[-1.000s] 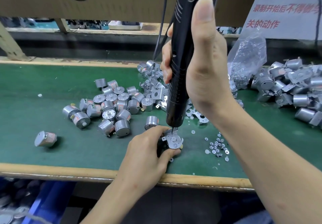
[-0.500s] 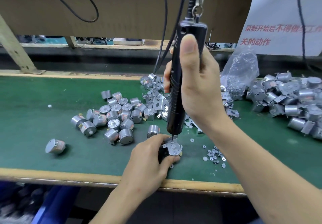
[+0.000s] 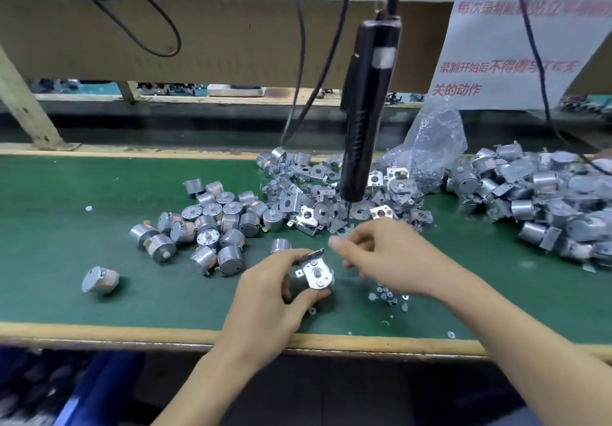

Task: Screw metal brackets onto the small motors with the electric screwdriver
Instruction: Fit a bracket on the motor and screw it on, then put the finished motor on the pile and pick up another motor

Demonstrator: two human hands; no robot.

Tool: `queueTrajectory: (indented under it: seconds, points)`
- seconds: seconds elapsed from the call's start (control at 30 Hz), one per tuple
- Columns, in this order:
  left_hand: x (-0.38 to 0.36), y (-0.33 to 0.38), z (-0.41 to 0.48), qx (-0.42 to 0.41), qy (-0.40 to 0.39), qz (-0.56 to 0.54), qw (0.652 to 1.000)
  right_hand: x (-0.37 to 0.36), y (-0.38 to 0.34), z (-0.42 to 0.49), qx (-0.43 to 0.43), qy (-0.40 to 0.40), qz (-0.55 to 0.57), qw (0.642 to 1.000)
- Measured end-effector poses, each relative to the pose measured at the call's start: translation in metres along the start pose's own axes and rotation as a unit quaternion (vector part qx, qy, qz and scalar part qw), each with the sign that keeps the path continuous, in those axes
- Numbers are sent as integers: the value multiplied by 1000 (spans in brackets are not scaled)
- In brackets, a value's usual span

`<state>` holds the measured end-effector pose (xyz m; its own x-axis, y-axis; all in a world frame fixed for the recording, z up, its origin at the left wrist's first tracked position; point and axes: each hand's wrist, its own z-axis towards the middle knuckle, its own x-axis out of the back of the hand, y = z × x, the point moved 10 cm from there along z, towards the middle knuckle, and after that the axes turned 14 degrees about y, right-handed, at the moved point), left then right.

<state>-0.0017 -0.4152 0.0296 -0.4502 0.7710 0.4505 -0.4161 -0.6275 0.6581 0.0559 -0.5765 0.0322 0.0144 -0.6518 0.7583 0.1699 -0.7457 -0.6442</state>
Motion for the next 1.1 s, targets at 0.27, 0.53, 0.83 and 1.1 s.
queueTrajectory:
  seconds: [0.27,0.53,0.83,1.1]
  points:
    - [4,15,5,-20,19,-10,1000,-32,2,-27,-39,-106,240,964]
    - [8,-6,6,-9,21,110,994,22,39,-5,-136,-11,355,925]
    - [2,-38,6,67,-2,224,972,161,157,6,-267,306,740,536]
    - [12,-28,7,52,45,174,982,157,78,26,-122,341,449,817]
